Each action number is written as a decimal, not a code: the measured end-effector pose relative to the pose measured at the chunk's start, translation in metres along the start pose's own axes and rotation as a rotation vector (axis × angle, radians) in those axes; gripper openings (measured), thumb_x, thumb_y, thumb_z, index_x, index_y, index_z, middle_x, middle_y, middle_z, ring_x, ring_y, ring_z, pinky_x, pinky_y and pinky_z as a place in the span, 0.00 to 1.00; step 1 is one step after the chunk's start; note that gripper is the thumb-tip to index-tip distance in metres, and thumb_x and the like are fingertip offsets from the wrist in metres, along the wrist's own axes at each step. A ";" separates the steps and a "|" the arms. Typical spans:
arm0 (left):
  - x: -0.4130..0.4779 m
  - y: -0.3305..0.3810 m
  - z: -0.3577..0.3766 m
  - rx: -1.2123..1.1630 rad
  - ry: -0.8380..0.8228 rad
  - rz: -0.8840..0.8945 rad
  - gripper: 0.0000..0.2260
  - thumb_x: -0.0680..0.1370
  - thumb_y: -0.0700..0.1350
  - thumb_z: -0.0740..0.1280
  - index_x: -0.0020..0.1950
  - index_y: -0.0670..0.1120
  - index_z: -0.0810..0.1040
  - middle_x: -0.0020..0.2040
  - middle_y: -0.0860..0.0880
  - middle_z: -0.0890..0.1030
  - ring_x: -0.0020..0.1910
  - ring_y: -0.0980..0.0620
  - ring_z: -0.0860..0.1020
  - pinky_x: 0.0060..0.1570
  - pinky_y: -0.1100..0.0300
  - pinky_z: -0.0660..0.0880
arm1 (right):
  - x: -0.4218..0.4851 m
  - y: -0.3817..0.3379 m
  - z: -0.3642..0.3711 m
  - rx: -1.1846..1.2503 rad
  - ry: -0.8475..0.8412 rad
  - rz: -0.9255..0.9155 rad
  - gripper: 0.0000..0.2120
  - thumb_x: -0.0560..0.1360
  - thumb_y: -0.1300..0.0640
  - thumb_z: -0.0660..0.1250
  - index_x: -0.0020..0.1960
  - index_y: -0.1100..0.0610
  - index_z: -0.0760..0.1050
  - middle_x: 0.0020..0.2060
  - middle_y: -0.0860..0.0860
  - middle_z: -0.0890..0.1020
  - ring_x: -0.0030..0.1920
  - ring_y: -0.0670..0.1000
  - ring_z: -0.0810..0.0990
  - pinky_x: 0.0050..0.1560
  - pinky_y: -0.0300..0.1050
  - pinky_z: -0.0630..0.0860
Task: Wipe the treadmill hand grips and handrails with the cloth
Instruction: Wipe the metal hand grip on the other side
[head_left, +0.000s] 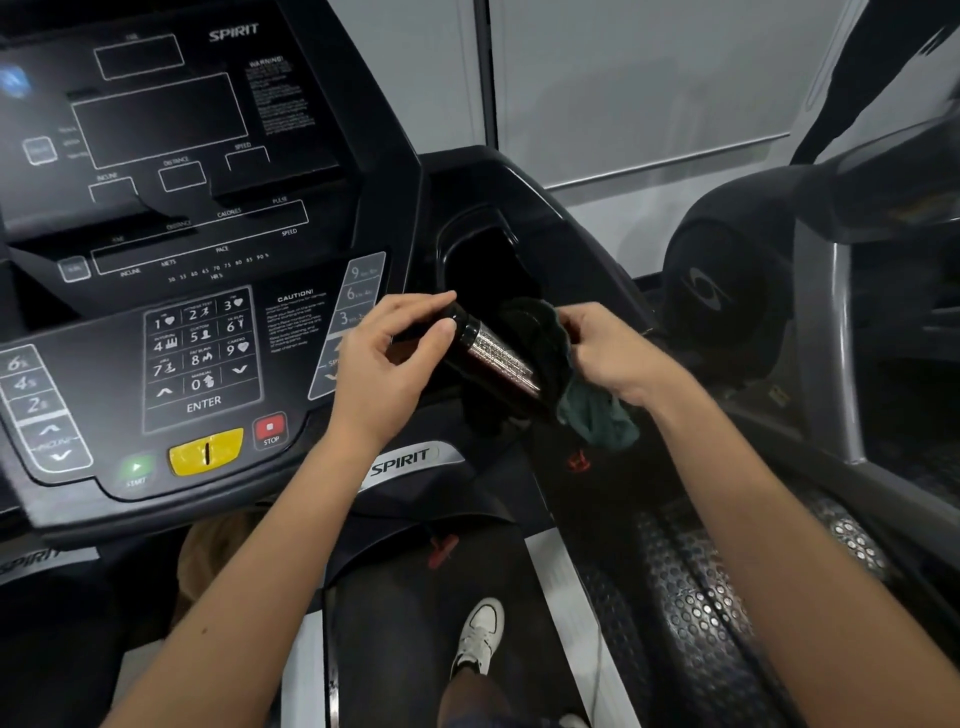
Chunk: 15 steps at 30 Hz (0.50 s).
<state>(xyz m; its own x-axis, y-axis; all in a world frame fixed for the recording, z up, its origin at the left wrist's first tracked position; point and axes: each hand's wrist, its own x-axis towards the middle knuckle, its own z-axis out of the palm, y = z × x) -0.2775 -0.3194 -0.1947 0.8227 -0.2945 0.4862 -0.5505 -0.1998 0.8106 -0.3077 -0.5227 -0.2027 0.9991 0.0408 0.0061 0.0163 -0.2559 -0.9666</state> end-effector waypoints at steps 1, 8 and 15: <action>0.000 0.000 0.001 0.001 0.004 0.000 0.12 0.73 0.51 0.65 0.55 0.53 0.78 0.51 0.55 0.79 0.53 0.59 0.78 0.54 0.67 0.73 | -0.002 0.005 -0.005 -0.088 -0.010 0.023 0.08 0.74 0.67 0.66 0.43 0.56 0.80 0.34 0.51 0.82 0.34 0.43 0.80 0.35 0.36 0.77; -0.001 0.001 0.001 -0.024 -0.002 -0.040 0.11 0.74 0.46 0.66 0.56 0.50 0.78 0.52 0.54 0.79 0.54 0.59 0.78 0.53 0.67 0.73 | 0.006 -0.011 0.003 0.015 -0.051 -0.070 0.13 0.75 0.66 0.65 0.49 0.48 0.79 0.40 0.46 0.84 0.43 0.43 0.82 0.45 0.37 0.78; -0.001 0.002 0.000 -0.045 -0.004 -0.049 0.11 0.74 0.44 0.66 0.56 0.50 0.78 0.53 0.53 0.79 0.54 0.57 0.78 0.53 0.67 0.73 | 0.000 0.005 0.001 0.091 -0.058 0.022 0.10 0.76 0.67 0.63 0.49 0.55 0.79 0.35 0.46 0.83 0.37 0.42 0.81 0.40 0.36 0.77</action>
<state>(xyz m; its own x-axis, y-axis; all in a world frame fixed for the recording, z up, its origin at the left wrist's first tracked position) -0.2793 -0.3194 -0.1939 0.8479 -0.2890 0.4444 -0.5025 -0.1715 0.8474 -0.3072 -0.5234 -0.2075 0.9953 0.0931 -0.0279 -0.0118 -0.1690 -0.9855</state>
